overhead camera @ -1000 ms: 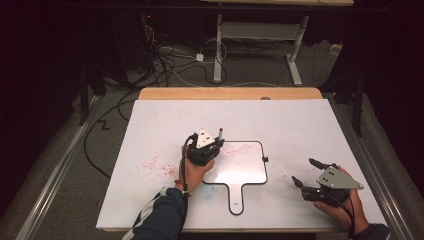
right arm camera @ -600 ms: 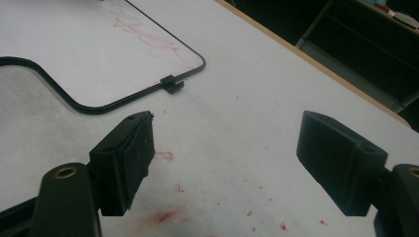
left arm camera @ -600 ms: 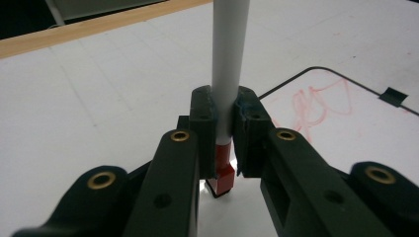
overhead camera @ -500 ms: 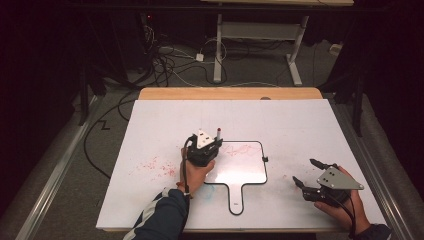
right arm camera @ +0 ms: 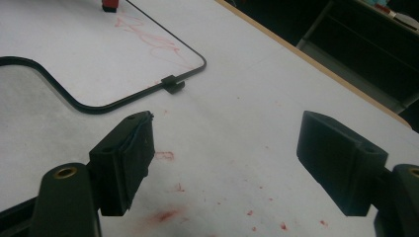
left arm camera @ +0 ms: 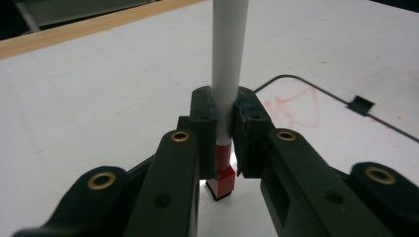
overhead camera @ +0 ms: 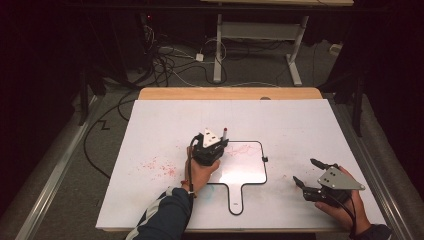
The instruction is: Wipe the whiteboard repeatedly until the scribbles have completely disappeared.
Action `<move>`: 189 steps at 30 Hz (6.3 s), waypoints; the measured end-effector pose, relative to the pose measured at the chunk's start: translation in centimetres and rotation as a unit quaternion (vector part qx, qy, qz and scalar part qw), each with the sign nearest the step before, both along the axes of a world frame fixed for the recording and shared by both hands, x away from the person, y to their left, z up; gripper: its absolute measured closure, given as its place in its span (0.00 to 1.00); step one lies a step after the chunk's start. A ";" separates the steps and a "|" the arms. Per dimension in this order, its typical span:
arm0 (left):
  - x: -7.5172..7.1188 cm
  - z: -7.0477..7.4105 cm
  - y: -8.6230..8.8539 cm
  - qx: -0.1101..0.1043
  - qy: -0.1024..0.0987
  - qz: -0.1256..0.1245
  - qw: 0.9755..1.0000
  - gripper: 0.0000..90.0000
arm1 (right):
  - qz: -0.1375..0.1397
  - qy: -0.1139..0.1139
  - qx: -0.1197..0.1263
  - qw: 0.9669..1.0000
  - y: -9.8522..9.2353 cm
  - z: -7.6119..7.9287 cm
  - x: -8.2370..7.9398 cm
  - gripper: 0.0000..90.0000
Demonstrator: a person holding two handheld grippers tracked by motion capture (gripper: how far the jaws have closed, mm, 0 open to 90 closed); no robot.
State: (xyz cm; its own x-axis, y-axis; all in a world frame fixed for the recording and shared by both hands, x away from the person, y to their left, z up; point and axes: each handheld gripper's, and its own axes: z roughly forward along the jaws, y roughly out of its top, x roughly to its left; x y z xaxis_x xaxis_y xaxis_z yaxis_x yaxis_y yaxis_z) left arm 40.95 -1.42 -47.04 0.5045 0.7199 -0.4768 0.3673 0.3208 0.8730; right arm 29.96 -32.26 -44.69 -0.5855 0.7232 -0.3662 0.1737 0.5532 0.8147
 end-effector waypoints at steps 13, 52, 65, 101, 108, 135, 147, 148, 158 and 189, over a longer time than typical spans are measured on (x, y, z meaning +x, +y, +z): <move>0.0 0.0 -1.3 0.025 -0.014 -0.040 0.999 0.88 | 0.001 -0.002 -0.003 1.000 -0.2 0.0 -0.2 0.25; 2.6 -0.1 2.8 0.013 0.000 0.020 1.000 0.88 | -0.004 -0.002 -0.008 1.000 -0.3 0.1 -0.3 0.25; 1.8 -0.3 4.0 0.028 -0.003 0.029 0.999 0.88 | -0.005 -0.006 -0.012 1.000 -0.4 0.2 -0.5 0.25; 0.3 0.3 -5.4 0.047 -0.008 -0.027 0.999 0.88 | 0.001 -0.005 -0.012 1.000 -0.2 0.2 -0.4 0.26; -0.3 0.4 -8.6 0.026 -0.001 -0.061 0.998 0.88 | 0.001 -0.009 -0.010 1.000 -0.6 0.3 -0.6 0.26; -1.1 -0.1 1.1 0.028 0.002 -0.022 0.999 0.88 | -0.005 -0.011 -0.019 1.000 -0.5 0.3 -0.6 0.25; -1.3 -0.2 0.5 0.016 0.001 -0.028 0.999 0.88 | -0.002 -0.007 -0.020 1.000 -0.3 0.3 -0.5 0.25; -1.2 -0.2 0.1 0.013 0.003 -0.031 0.999 0.88 | -0.003 -0.006 -0.018 1.000 -0.2 0.2 -0.5 0.25; -1.0 0.2 -6.2 0.024 0.000 -0.071 0.997 0.88 | -0.002 -0.006 -0.018 1.000 -0.3 0.2 -0.5 0.25; 1.6 0.4 -8.4 0.025 0.011 -0.060 0.998 0.88 | -0.001 -0.009 -0.017 1.000 -0.7 0.3 -0.6 0.25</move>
State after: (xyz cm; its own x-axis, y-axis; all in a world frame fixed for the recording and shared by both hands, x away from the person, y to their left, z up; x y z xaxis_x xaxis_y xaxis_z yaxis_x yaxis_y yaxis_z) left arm 42.56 -9.79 -46.63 0.5784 0.6782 -0.4533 0.4198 0.2290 0.8783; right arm 29.38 -32.92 -44.43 -0.5775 0.7114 -0.4004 0.1608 0.5800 0.7986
